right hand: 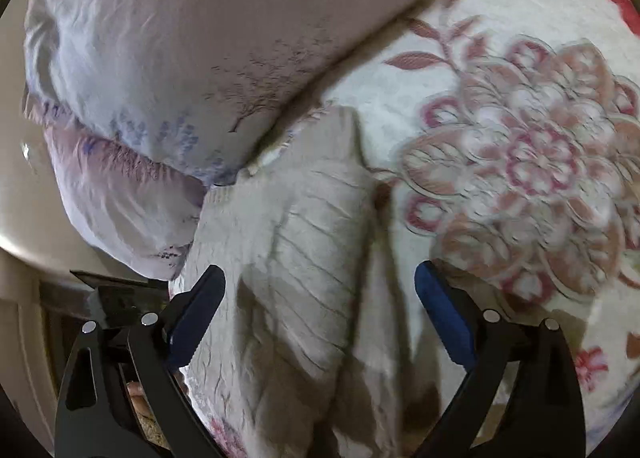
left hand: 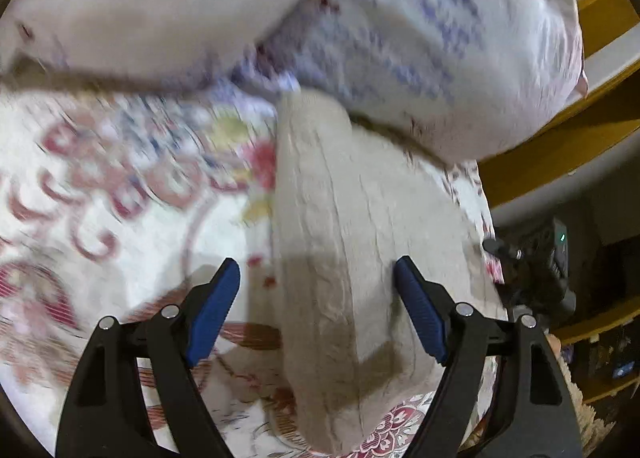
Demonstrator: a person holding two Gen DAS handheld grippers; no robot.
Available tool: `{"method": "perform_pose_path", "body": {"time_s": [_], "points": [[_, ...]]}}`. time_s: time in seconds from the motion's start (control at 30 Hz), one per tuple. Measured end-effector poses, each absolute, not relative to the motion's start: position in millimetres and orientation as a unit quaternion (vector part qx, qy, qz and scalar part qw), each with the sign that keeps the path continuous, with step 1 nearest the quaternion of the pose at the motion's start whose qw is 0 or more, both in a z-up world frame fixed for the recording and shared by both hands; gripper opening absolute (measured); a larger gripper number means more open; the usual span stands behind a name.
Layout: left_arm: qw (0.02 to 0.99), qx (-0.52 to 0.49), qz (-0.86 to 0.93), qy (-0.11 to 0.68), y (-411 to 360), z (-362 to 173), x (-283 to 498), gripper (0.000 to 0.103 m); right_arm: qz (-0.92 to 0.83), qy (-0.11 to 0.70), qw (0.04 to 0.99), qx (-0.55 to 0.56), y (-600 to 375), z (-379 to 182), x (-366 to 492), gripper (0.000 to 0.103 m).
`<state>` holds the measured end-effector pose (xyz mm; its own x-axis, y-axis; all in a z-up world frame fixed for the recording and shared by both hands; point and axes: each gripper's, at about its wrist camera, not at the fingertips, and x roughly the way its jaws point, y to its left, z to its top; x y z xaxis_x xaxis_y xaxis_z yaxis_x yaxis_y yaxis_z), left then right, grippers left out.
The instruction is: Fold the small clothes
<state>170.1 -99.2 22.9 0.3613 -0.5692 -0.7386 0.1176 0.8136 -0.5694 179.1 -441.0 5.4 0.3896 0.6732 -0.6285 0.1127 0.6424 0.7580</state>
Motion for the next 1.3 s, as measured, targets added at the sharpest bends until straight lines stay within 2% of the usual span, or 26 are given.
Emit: {"method": "perform_pose_path", "body": {"time_s": [0.03,0.1,0.13,0.2,0.23,0.37,0.5,0.53,0.6,0.63,0.73,0.77,0.8,0.83,0.87,0.93,1.03,1.17,1.3], "points": [[0.795,-0.217,-0.223,0.521,-108,20,172,0.080,0.194,0.521,0.744,0.371,-435,4,180,0.057],[0.790,-0.216,-0.237,0.523,-125,11,177,0.078,0.194,0.527,0.742,0.367,-427,0,181,0.042],[0.797,-0.211,-0.234,0.515,-130,11,177,0.064,0.199,0.518,0.742,0.375,-426,2,179,0.038],[0.791,-0.221,-0.252,0.511,-122,15,176,0.041,0.208,0.497,0.752,0.379,-420,16,171,0.035],[0.786,-0.230,-0.268,0.507,-102,16,169,0.038,0.218,0.487,0.753,0.384,-416,23,170,0.033],[0.824,-0.163,-0.286,0.462,-49,62,133,0.038,0.296,0.458,0.754,0.366,-373,52,160,0.029],[0.855,-0.069,-0.201,0.473,-28,50,137,0.048,0.284,0.505,0.761,0.293,-319,28,180,0.026],[0.853,-0.055,-0.183,0.486,-29,37,143,0.057,0.241,0.521,0.776,0.260,-309,17,189,0.027],[0.858,-0.091,-0.168,0.478,-19,29,141,0.065,0.202,0.515,0.789,0.269,-309,15,196,0.037],[0.863,-0.100,-0.155,0.470,-15,34,137,0.073,0.174,0.510,0.803,0.256,-309,21,194,0.042],[0.893,-0.080,-0.112,0.427,-1,53,106,0.091,0.086,0.463,0.871,0.136,-298,57,165,0.054],[0.896,-0.079,-0.109,0.422,5,56,94,0.091,0.054,0.439,0.891,0.102,-299,70,146,0.060],[0.897,-0.080,-0.105,0.421,10,54,82,0.092,0.039,0.424,0.900,0.087,-298,77,129,0.067],[0.897,-0.079,-0.097,0.423,15,55,71,0.095,0.039,0.416,0.905,0.085,-299,81,113,0.089],[0.897,-0.078,-0.087,0.426,16,55,61,0.096,0.051,0.403,0.909,0.096,-303,85,92,0.096],[0.895,-0.085,-0.075,0.431,16,47,40,0.099,0.070,0.392,0.911,0.105,-313,82,57,0.096],[0.887,-0.087,-0.083,0.447,0,27,24,0.099,0.095,0.422,0.899,0.070,-280,61,28,0.096],[0.880,-0.029,-0.083,0.466,-24,11,15,0.099,0.106,0.468,0.875,0.059,-251,36,29,0.096],[0.883,0.006,-0.067,0.465,-36,2,14,0.101,0.090,0.481,0.872,0.023,-224,25,31,0.097]]}}
